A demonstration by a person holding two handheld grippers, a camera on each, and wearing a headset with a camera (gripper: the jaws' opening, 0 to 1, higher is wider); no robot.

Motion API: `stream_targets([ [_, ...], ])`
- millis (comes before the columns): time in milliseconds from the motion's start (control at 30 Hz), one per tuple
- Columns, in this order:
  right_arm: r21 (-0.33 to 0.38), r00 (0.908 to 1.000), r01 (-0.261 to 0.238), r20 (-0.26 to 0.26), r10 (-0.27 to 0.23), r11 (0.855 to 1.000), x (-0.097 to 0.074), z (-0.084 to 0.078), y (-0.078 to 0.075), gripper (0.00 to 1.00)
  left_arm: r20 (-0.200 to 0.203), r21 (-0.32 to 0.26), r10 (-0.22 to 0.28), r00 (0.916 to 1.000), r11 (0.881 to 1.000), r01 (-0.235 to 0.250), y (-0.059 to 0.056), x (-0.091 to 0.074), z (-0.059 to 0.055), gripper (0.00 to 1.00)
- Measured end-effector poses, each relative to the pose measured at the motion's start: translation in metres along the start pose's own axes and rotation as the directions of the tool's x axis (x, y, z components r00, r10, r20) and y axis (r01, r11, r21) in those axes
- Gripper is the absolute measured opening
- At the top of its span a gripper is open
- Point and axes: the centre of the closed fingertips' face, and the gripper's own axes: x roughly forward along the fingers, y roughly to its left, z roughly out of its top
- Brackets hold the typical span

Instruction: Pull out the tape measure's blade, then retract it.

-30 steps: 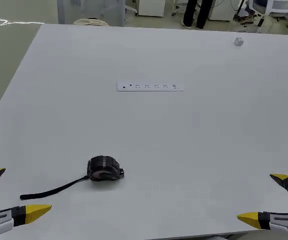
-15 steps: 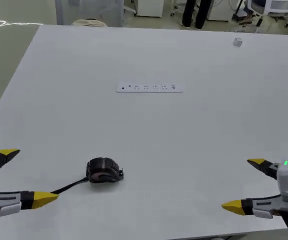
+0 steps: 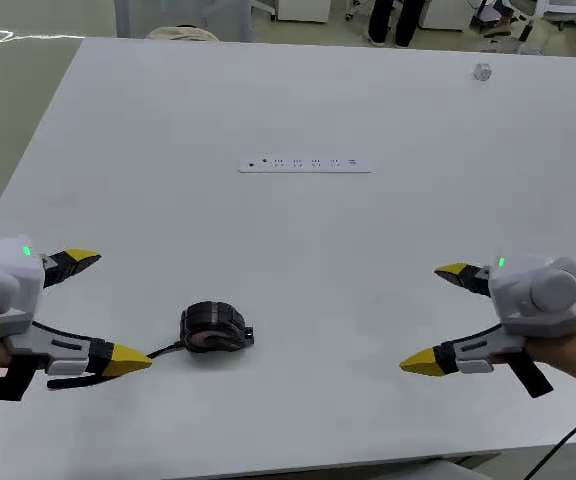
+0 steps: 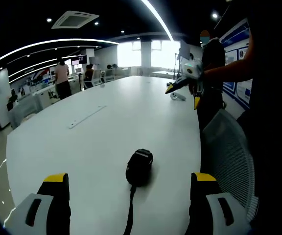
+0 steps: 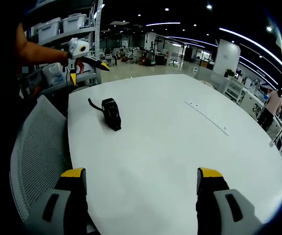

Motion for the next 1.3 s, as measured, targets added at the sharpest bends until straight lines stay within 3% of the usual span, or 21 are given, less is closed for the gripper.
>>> stream_targets([
  [100,-0.015,0.9997,-0.025,-0.005,0.025,1.0,0.007,0.007,0.004,0.96,-0.013,0.017,-0.007,0.9999,1.0,0.007,0.001,0.006,0.002,1.0],
  [267,-0.041,0.9983,-0.058,0.0,0.058,0.997,0.018,0.024,0.01,0.95,-0.043,0.049,-0.058,0.9974,0.997,0.06,-0.005,0.018,0.007,1.0],
  [400,-0.07,0.9962,-0.085,0.014,0.086,0.994,0.028,0.039,0.013,0.94,-0.084,0.107,-0.082,0.9931,0.99,0.091,-0.007,0.029,0.012,0.99],
  [667,-0.118,0.988,-0.153,0.002,0.154,0.981,0.053,0.055,0.027,0.93,-0.12,0.162,-0.132,0.984,0.975,0.15,-0.01,0.049,0.026,0.98],
  [833,-0.143,0.9831,-0.182,-0.013,0.183,0.973,0.068,0.063,0.031,0.92,-0.154,0.186,-0.173,0.9728,0.962,0.201,-0.017,0.058,0.027,0.99],
  [1033,-0.179,0.9755,-0.22,-0.037,0.217,0.959,0.085,0.069,0.041,0.92,-0.186,0.168,-0.196,0.9629,0.959,0.227,-0.018,0.069,0.026,0.99],
  [1133,-0.194,0.9711,-0.239,-0.051,0.233,0.952,0.094,0.071,0.046,0.92,-0.212,0.179,-0.213,0.9539,0.951,0.252,-0.021,0.075,0.024,0.99],
  [1233,-0.197,0.9687,-0.248,-0.049,0.243,0.949,0.101,0.077,0.05,0.91,-0.272,0.201,-0.228,0.9349,0.937,0.287,-0.024,0.08,0.016,0.98],
  [1300,-0.2,0.9671,-0.254,-0.049,0.25,0.946,0.105,0.08,0.053,0.91,-0.285,0.205,-0.236,0.9292,0.932,0.299,-0.026,0.083,0.014,0.98],
])
